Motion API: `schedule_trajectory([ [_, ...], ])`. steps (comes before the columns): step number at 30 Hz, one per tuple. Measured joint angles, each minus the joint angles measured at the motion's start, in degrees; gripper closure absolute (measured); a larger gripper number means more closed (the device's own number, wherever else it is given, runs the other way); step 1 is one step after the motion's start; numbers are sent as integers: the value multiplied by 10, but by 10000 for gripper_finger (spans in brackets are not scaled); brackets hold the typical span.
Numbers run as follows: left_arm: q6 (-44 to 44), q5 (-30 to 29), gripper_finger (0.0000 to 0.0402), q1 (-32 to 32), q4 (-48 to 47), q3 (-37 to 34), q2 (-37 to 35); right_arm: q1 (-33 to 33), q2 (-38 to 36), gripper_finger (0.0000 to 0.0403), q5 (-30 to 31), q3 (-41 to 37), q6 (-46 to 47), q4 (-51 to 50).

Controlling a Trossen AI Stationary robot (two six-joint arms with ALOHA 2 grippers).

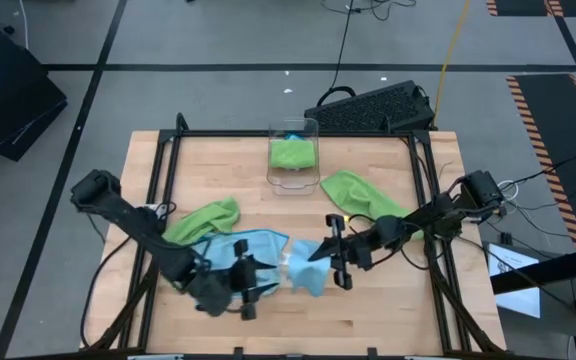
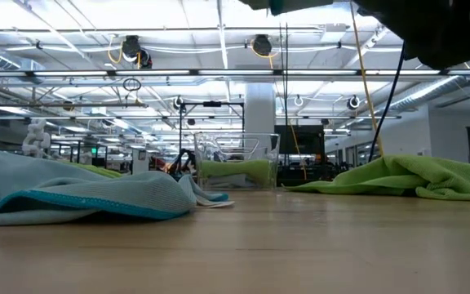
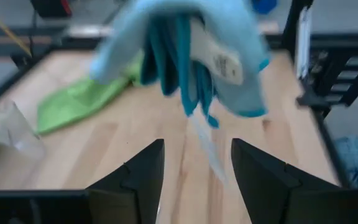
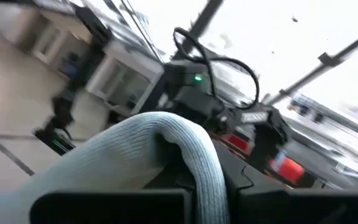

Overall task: Fold microfiber towels
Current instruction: Put the right blue towel into the transparent bin

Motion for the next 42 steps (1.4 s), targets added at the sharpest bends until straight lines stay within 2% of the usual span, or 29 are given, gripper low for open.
schedule_trajectory([
  [4, 24, -63, 213, -32, 0, 1, -21, -16, 0, 390, -50, -12, 35, 26],
  [7, 37, -95, 212, -29, 21, 1, -22, -19, 0, 390, -58, -13, 45, 25],
  [10, 52, -86, 197, -8, 59, 1, -7, -19, 0, 390, -58, -13, 45, 26],
  [13, 88, -44, 160, 12, 113, 0, 14, -19, 0, 390, -58, -13, 40, 26],
  [16, 113, -41, 110, 30, 177, 1, 32, -19, 0, 390, -68, -13, 35, 26],
  [21, 122, -21, 24, 45, 190, 1, 34, -26, -8, 390, -119, -13, 42, 26],
  [23, 137, -3, 7, 40, 189, 1, 30, -32, -14, 390, -132, -13, 49, 27],
  [26, 166, 13, 13, 31, 197, 6, 27, -42, -22, 390, -162, -13, 64, 26],
  [28, 194, -2, 18, 28, 213, 6, 27, -51, -27, 390, -187, -13, 74, 27],
  [32, 257, -18, 11, 25, 303, 6, 27, -64, -30, 390, -203, -13, 90, 27],
  [34, 268, -4, 4, 32, 330, 6, 32, -70, -30, 390, -206, -13, 90, 27],
  [42, 261, -1, 4, 73, 326, 6, 72, -83, -30, 390, -203, -13, 92, 27],
])
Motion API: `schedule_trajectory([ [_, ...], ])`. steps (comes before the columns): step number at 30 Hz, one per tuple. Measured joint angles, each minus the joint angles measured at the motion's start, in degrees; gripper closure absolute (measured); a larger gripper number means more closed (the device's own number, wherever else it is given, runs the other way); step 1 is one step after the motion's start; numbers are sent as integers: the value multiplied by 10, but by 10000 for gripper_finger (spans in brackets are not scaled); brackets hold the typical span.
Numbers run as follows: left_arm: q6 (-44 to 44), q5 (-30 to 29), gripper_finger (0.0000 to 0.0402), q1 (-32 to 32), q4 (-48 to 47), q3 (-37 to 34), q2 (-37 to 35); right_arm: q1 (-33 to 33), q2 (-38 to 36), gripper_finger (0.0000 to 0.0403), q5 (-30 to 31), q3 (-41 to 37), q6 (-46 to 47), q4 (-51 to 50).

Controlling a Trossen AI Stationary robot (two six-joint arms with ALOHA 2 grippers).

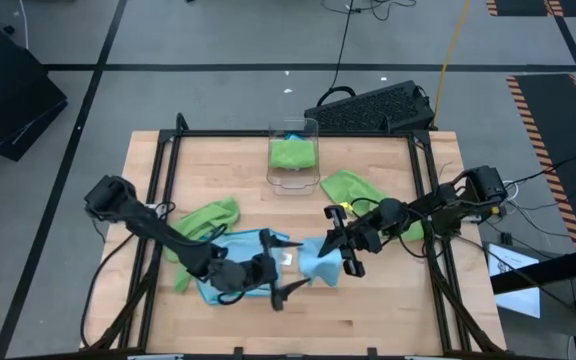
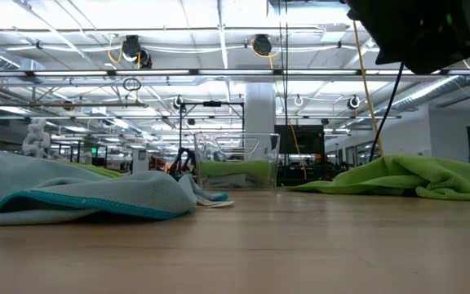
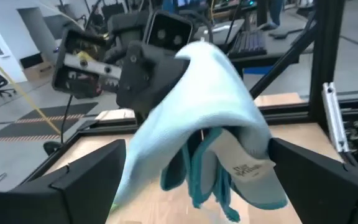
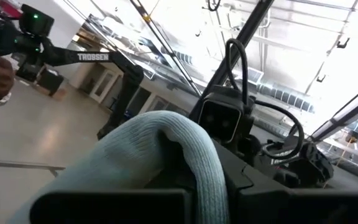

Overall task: Fold microfiber towels
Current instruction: Put the right blue towel into the transparent bin

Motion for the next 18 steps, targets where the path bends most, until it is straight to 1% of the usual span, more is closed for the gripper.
schedule_trajectory([
  [3, -3, 2, 4, 9, 0, 0, 6, -3, 0, 390, 0, 0, 5, 0],
  [7, -15, 23, 4, 18, 0, 0, 6, -7, 0, 390, 2, 0, 13, 0],
  [12, -54, 28, 5, 25, -23, 0, 7, -7, 0, 390, 45, 0, 13, 0],
  [15, -59, 28, 5, 29, -32, 0, 7, -7, 0, 389, 59, 0, 10, 0],
  [18, -68, 29, 5, 33, -33, 0, 7, -8, 0, 389, 61, 0, 5, -1],
])
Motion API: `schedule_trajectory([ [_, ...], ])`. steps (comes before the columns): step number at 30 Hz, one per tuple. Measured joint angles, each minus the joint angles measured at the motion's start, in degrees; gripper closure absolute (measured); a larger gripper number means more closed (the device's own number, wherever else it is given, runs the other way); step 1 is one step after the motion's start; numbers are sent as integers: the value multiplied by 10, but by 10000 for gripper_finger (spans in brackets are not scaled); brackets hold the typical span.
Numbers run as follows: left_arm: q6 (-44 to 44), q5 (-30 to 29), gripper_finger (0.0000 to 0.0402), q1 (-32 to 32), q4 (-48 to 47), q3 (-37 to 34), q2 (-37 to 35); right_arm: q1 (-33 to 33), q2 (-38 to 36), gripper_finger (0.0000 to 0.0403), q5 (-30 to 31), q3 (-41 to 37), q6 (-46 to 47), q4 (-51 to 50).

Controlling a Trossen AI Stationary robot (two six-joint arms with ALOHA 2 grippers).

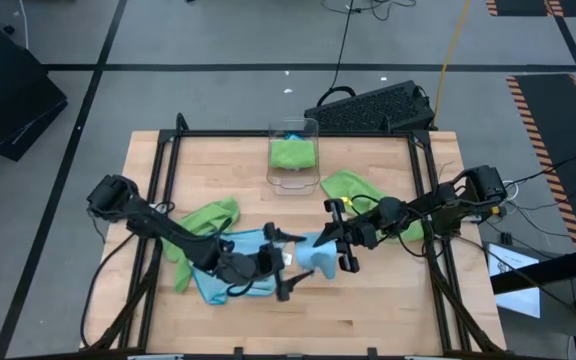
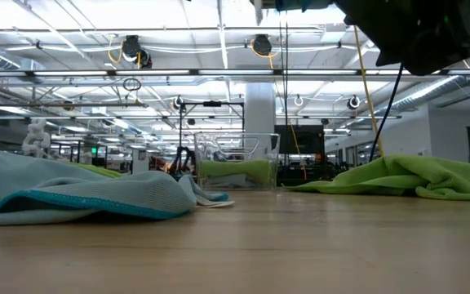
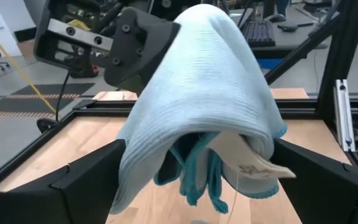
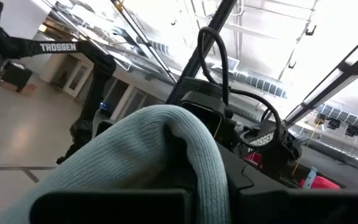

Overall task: Fold microfiber towels
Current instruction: Put the right blue towel into the transparent bin

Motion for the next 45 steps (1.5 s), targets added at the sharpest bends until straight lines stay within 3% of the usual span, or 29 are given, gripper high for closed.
schedule_trajectory([
  [4, -10, 7, 5, 2, 3, 0, 0, 0, 0, 389, 1, 0, -9, 0],
  [10, -30, 71, 5, 5, 3, 0, 0, -2, 0, 389, 27, 0, -12, -1],
  [17, -36, 46, 17, 9, 3, 0, 0, -2, 0, 389, 27, 0, -12, -2],
  [20, -36, 44, 59, 10, 3, 0, 0, -2, 0, 389, 27, 0, -12, -3],
  [24, -33, 44, 142, 9, -1, 0, 0, -2, 0, 389, 27, 0, -12, -4],
  [32, 9, 35, 361, 10, -3, 0, -1, -2, 0, 389, 26, 0, 13, -6],
  [37, 5, -10, 363, 7, -41, 0, -11, -2, 0, 371, 46, -1, 89, -9],
  [45, -24, -31, 369, -1, -166, -1, -69, -1, -35, 255, 89, -50, 207, -56],
])
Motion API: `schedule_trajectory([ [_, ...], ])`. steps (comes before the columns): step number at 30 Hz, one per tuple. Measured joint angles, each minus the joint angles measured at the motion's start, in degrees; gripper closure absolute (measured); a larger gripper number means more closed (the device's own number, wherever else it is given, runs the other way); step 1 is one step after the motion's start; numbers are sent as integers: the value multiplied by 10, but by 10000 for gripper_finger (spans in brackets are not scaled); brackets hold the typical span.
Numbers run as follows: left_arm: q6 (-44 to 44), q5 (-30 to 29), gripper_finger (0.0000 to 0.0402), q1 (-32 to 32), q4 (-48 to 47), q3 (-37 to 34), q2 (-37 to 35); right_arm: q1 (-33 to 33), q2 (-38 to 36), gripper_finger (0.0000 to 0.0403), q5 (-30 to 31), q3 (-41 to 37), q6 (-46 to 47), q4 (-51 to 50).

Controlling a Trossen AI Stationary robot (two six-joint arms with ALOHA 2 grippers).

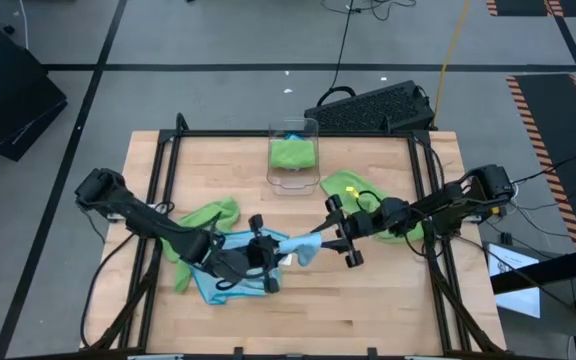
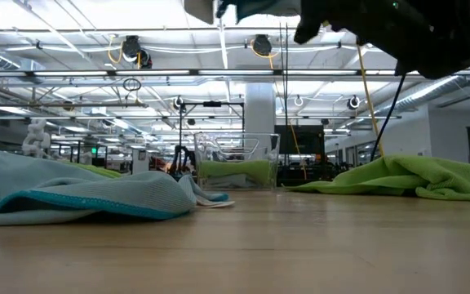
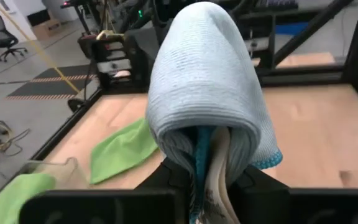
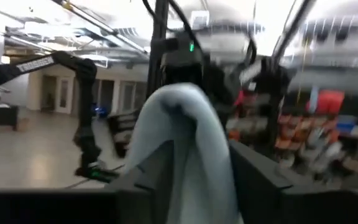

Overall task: Fold microfiber towels
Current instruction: Put the right blue towel into the transparent bin

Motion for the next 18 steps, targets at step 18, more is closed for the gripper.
schedule_trajectory([
  [18, -116, 27, 365, 46, -129, 0, -49, 142, -71, 100, 402, -30, -36, -138],
])
